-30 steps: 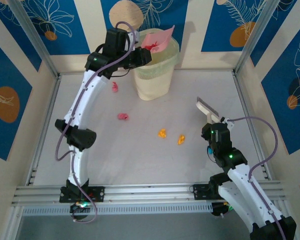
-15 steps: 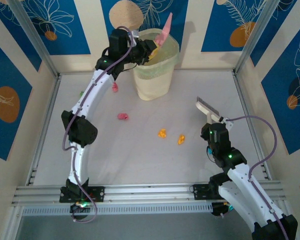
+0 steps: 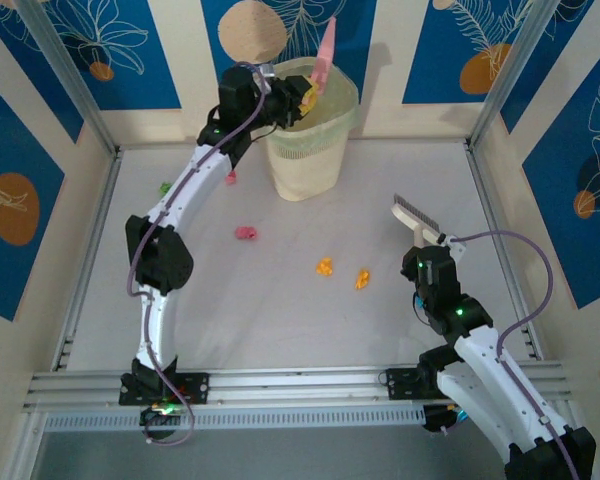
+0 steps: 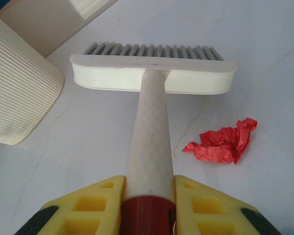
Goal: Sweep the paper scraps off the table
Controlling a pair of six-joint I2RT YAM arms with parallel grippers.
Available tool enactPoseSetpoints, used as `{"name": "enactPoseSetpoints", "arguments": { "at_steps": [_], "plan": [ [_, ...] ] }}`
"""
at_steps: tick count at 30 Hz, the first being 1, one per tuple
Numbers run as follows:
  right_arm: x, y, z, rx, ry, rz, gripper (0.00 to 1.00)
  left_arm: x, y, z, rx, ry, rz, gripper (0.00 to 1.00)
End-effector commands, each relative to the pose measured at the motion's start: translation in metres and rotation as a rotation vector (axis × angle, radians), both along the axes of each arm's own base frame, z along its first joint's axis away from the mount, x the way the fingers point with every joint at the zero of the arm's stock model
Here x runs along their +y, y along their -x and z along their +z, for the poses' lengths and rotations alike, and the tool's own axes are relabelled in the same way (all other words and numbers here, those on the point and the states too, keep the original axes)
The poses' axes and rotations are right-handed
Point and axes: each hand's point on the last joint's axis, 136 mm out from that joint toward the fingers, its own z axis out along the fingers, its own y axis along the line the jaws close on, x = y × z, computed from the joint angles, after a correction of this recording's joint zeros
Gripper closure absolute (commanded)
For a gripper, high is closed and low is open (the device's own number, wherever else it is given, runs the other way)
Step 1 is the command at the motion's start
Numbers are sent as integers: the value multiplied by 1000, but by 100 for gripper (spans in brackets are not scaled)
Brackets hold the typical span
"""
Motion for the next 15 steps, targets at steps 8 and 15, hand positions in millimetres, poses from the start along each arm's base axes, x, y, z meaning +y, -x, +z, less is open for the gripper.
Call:
{"name": "enactPoseSetpoints", "arguments": {
  "at_steps": [8,15],
  "plan": [
    [-2,-8,14,-59,20,-21,100,30,-7,37,-48,173,39,100],
    [-1,-9,14,-56,28,-17,100,38,-13,38,-46,247,54,100]
  ]
}}
